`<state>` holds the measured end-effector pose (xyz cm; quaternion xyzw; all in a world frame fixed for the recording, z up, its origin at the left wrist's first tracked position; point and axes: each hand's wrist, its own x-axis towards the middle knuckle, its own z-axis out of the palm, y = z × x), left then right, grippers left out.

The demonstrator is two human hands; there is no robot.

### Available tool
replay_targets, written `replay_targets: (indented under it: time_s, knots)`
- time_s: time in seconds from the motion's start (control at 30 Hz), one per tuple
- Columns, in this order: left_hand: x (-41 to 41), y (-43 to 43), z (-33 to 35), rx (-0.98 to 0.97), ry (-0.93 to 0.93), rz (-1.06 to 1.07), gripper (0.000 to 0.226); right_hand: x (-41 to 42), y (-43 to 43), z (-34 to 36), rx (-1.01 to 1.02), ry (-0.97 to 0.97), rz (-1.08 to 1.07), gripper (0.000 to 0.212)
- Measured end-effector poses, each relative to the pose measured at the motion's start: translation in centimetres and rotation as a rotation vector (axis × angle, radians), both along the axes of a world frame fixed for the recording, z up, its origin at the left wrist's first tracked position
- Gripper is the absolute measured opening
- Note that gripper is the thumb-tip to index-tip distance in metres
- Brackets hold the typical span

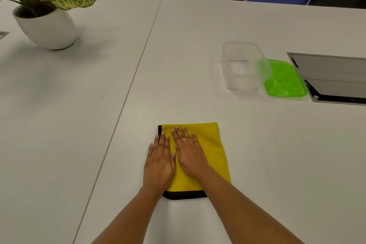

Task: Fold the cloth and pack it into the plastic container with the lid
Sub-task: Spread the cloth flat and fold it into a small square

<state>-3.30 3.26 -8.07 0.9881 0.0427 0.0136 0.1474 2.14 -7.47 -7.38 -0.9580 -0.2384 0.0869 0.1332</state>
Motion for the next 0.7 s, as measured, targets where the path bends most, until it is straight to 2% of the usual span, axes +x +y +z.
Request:
replay_targets:
  time_s: [0.23, 0.43, 0.57, 0.7]
  knots:
    - [0.2, 0.0, -0.1, -0.019, 0.002, 0.006, 0.056, 0.9, 0.3, -0.4, 0.008, -0.064, -0.035, 0.051]
    - [-0.1, 0.4, 0.0, -0.051, 0.01, 0.003, 0.058, 1.3, -4.0, -0.3, 0.068, -0.079, -0.228, 0.052]
    - [-0.2, 0.3, 0.1, -0.044, 0.014, 0.0, 0.058, 1.3, -7.0, -0.3, 0.068, -0.016, -0.369, 0.052]
    - [-0.2, 0.1, 0.4, -0.008, 0.025, 0.003, 0.058, 1.2, -7.1, -0.2, 0.072, 0.003, -0.399, 0.053]
